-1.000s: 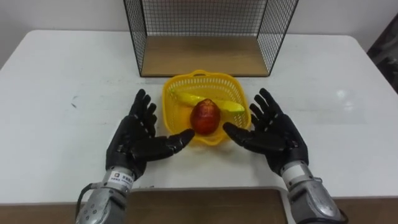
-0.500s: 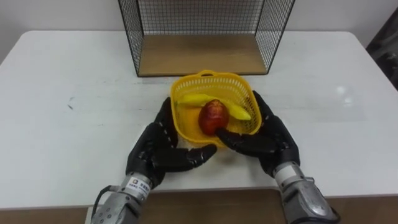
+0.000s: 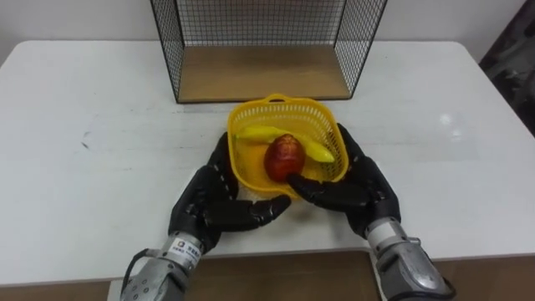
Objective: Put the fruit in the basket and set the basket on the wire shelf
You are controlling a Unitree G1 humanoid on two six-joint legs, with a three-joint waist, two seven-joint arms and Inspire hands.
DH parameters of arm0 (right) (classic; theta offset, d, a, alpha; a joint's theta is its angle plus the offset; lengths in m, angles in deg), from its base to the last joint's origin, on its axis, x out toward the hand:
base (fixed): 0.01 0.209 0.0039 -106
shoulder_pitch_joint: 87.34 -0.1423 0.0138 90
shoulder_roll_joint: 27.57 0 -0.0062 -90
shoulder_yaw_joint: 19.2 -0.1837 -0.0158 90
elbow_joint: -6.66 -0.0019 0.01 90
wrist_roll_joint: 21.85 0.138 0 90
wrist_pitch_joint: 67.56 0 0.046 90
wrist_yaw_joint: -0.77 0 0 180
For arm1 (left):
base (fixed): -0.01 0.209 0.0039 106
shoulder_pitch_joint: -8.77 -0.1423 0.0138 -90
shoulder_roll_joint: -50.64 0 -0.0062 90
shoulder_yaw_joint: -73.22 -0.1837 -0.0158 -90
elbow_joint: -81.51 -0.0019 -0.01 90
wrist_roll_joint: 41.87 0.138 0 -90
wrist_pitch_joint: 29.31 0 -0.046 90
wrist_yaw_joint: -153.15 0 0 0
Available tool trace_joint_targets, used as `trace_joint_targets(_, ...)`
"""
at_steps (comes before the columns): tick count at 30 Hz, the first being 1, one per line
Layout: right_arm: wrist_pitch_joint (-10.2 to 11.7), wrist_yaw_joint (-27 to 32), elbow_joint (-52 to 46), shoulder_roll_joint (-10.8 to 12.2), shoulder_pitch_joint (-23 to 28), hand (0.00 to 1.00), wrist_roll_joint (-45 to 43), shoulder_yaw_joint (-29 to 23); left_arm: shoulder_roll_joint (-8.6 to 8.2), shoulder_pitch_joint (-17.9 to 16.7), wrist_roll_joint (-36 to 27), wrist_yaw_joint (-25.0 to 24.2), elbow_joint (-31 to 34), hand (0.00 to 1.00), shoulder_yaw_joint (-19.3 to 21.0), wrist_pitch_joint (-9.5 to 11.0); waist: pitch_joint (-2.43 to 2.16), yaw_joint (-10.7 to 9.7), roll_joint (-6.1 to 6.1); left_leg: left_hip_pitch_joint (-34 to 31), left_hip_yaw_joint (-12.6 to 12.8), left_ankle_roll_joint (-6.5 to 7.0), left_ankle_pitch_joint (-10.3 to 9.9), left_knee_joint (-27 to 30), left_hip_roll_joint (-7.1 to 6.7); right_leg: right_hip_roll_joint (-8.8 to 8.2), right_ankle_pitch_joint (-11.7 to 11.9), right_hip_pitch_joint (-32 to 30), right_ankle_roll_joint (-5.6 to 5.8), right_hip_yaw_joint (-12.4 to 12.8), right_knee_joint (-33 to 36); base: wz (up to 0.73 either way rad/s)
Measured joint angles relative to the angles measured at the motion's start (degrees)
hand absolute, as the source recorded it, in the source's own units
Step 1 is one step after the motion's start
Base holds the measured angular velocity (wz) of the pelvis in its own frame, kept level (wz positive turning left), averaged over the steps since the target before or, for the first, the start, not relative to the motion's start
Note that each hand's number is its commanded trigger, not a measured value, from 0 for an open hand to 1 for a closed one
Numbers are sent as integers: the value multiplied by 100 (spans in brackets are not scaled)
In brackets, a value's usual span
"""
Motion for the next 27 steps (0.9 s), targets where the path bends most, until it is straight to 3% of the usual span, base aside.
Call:
trace_joint_targets(22,40,158,-400,1,-277,0,-454,122,11,155,61,173,43,0,27,61,-16,10,54,58,49,-1,1,-6,18,14,8,30,-11,20,27,0)
trace_joint_targets(27,70,205,-804,2,-302,0,-555,119,1,164,57,319,497,0,91,84,-15,1,55,12,48,-1,1,-2,17,17,9,1,-11,10,7,0)
